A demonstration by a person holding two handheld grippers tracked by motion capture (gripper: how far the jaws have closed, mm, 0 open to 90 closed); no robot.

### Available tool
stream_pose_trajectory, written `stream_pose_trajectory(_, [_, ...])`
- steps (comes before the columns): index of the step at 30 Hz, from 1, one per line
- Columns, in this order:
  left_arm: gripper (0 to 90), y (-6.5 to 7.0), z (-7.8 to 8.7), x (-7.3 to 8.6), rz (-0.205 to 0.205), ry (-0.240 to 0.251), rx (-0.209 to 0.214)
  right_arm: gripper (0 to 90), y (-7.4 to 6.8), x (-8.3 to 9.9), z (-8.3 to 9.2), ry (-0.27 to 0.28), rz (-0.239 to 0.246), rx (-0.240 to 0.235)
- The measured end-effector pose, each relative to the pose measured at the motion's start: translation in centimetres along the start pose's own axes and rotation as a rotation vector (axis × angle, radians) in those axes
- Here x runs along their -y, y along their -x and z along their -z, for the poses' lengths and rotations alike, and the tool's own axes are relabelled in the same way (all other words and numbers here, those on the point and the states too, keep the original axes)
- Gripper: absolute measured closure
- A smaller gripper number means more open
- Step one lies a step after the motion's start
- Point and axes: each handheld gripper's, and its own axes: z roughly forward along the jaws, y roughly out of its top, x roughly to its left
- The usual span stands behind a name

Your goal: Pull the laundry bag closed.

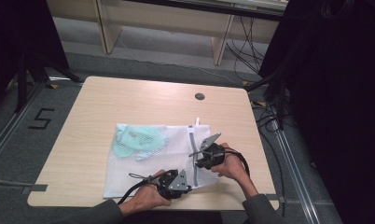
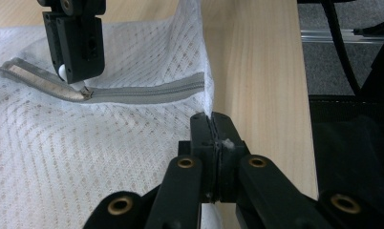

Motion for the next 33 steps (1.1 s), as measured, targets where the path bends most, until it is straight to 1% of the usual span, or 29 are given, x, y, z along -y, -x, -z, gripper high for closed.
stream_pose_trajectory(1, [88.7,0.0,0.0,0.0,0.0,0.003,0.001,86.7,0.1,0.0,0.0,0.007,0.01,0.012])
stream_pose_trajectory(2, [88.8,0.1,0.0,0.0,0.001,0.003,0.002,86.7,0.3,-0.1,0.1,0.001,0.013,0.007])
stream_pose_trajectory(4, [88.7,0.1,0.1,-0.1,-0.004,0.0,-0.003,86.7,0.3,-0.1,0.0,0.007,0.006,0.009])
stream_pose_trajectory(5, [88.7,0.1,0.1,-0.1,-0.001,0.0,-0.001,86.7,0.4,-0.1,-0.1,0.006,0.011,0.008])
stream_pose_trajectory(6, [88.8,0.1,0.1,-0.1,-0.002,-0.001,0.001,86.7,0.6,-0.2,-0.2,0.01,0.027,0.006])
stream_pose_trajectory(7, [88.8,0.0,0.2,-0.1,-0.008,-0.009,0.009,86.7,0.4,-0.2,-0.1,0.003,0.009,0.017])
stream_pose_trajectory(8, [88.8,0.2,0.1,-0.1,0.003,0.002,0.009,86.7,0.5,-0.3,-0.1,0.002,0.013,0.017])
stream_pose_trajectory(11, [88.8,0.3,0.1,-0.2,0.0,0.003,0.011,86.7,0.8,-0.3,-0.1,0.01,0.009,0.027])
stream_pose_trajectory(13, [88.7,0.3,0.1,-0.1,-0.001,0.003,0.01,86.7,0.9,-0.3,-0.1,0.01,0.014,0.026])
stream_pose_trajectory(14, [88.8,0.3,0.1,-0.1,0.0,0.005,0.007,86.7,0.9,-0.4,-0.2,0.01,0.009,0.023])
stream_pose_trajectory(15, [88.8,0.3,0.1,-0.1,0.0,0.006,0.005,86.7,0.9,-0.4,-0.2,0.012,0.016,0.026])
stream_pose_trajectory(16, [88.7,0.3,0.2,-0.2,-0.009,0.003,0.009,86.7,0.9,-0.4,-0.3,0.011,0.015,0.028])
stream_pose_trajectory(18, [88.8,0.3,0.2,-0.2,-0.004,0.002,0.006,86.7,1.0,-0.5,-0.3,0.011,0.018,0.034])
stream_pose_trajectory(22, [88.8,0.4,0.2,-0.2,0.002,0.009,0.004,86.7,1.2,-0.6,-0.3,0.008,0.016,0.029])
stream_pose_trajectory(23, [88.8,0.4,0.2,-0.2,-0.001,0.006,0.004,86.7,1.2,-0.6,-0.3,0.009,0.011,0.032])
stream_pose_trajectory(24, [88.8,0.4,0.2,-0.1,0.0,0.005,0.006,86.7,1.2,-0.6,-0.3,0.001,0.0,0.021])
stream_pose_trajectory(25, [88.8,0.4,0.2,-0.1,-0.001,0.003,0.007,86.7,1.4,-0.6,-0.4,0.015,0.017,0.033])
stream_pose_trajectory(27, [88.8,0.4,0.2,-0.2,-0.001,0.0,0.012,86.7,1.5,-0.7,-0.4,0.013,0.008,0.027])
stream_pose_trajectory(28, [88.8,0.4,0.2,-0.2,-0.004,-0.002,0.011,86.7,1.5,-0.7,-0.4,0.009,0.005,0.027])
stream_pose_trajectory(29, [88.8,0.2,0.3,-0.2,-0.024,-0.018,0.011,86.7,1.5,-0.7,-0.4,0.009,0.009,0.028])
stream_pose_trajectory(30, [88.8,0.2,0.3,-0.2,-0.019,-0.017,0.014,86.7,1.5,-0.8,-0.4,0.008,0.011,0.031])
stream_pose_trajectory(31, [88.9,0.4,0.2,-0.2,-0.001,-0.001,0.01,86.7,1.6,-0.8,-0.4,0.01,0.015,0.032])
stream_pose_trajectory(33, [88.9,0.3,0.2,-0.1,0.004,0.002,0.013,86.7,1.7,-0.8,-0.5,0.011,0.012,0.031])
